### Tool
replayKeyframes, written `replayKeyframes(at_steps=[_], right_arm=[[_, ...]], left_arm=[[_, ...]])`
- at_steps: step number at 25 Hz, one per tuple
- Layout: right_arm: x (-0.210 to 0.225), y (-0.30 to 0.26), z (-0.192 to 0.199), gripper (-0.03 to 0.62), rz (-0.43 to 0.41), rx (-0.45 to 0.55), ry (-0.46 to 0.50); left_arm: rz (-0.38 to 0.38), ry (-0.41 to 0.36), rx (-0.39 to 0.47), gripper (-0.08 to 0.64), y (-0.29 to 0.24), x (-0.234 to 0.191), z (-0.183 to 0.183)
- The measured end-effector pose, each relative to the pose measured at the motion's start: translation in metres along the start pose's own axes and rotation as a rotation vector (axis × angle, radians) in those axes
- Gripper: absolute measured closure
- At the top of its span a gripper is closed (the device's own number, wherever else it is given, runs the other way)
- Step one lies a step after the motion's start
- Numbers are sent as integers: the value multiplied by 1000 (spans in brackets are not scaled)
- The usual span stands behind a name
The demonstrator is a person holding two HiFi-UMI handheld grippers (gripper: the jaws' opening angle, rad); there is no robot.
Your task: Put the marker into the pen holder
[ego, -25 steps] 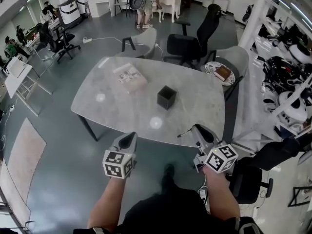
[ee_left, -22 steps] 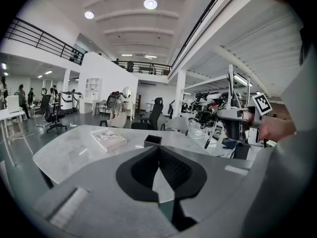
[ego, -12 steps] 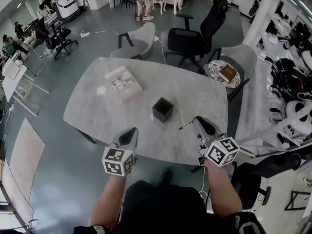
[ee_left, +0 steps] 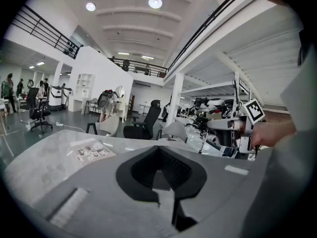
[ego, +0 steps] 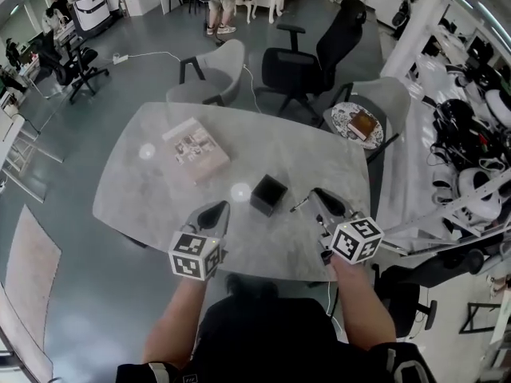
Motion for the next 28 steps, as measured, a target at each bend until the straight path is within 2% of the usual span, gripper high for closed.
replayKeyframes(at_steps=[4, 11, 20, 28], right_arm=[[-8, -27, -4, 548, 43, -32, 19], [-5, -82, -7, 548, 53, -97, 30], [22, -161, 8, 548, 9, -211, 19], [40, -197, 28, 546, 23, -288, -16]], left_arm=[[63, -14, 15, 549, -12, -27, -7], [122, -41, -2, 549, -34, -56, -13], [92, -5, -64, 549, -74, -92, -10], [65, 50, -88, 549, -96, -110, -1]])
Point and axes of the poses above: the fingertips, and each gripper's own axes: y backward along the fingers, x to its right, z out of its underside, the point moved 7 cm from there along y, backward along the fingers, and after that the axes turned 7 degrees about -x, right-handed, at the moved point
